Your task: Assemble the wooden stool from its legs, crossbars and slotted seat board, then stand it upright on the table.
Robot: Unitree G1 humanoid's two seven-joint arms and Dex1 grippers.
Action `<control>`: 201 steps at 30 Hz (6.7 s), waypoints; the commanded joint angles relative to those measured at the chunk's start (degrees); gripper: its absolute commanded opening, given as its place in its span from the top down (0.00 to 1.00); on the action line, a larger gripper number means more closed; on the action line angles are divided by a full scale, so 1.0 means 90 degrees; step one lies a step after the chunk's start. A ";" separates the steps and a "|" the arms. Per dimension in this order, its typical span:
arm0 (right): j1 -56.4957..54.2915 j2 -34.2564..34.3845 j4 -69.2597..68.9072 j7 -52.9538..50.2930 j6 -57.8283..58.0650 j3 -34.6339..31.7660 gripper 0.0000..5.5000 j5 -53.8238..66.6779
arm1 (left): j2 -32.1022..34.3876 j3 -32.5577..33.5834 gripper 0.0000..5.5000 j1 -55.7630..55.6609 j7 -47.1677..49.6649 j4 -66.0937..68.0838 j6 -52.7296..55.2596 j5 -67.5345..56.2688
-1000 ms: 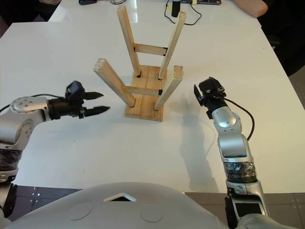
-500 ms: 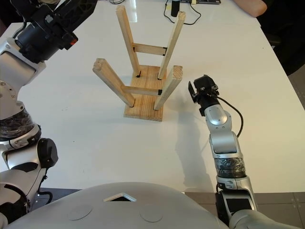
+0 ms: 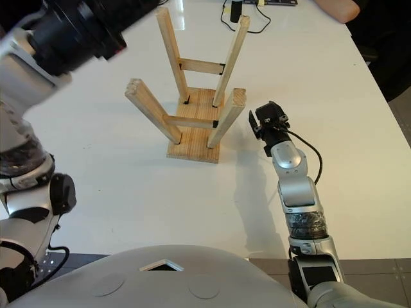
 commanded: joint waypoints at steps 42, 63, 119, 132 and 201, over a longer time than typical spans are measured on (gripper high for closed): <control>0.0796 -0.1945 -0.0252 0.3062 -0.0825 0.1170 0.46 -0.0094 | -0.0416 -0.3122 0.57 0.1993 -0.2487 0.0198 -0.2410 0.4340; 0.0941 -0.1368 0.0160 0.2065 -0.0636 0.0882 0.46 -0.0260 | 0.0153 -0.0876 0.57 0.2247 -0.2271 -0.1268 -0.1752 0.2935; 0.3138 -0.2284 -0.4077 0.3961 0.0551 -0.1350 0.46 0.3355 | 0.2283 0.0011 0.57 0.5055 -0.5109 -0.0697 -0.2641 0.2909; 0.2935 -0.2799 -0.4802 0.4343 0.0998 -0.2313 0.46 0.4690 | 0.2532 0.0484 0.57 0.5029 -0.5356 -0.1017 -0.2324 0.2447; 0.1484 -0.2718 0.0292 0.5797 -0.2219 0.0605 0.49 0.1977 | 0.1600 -0.2032 0.57 0.3721 -0.6887 0.3426 -0.5952 0.6310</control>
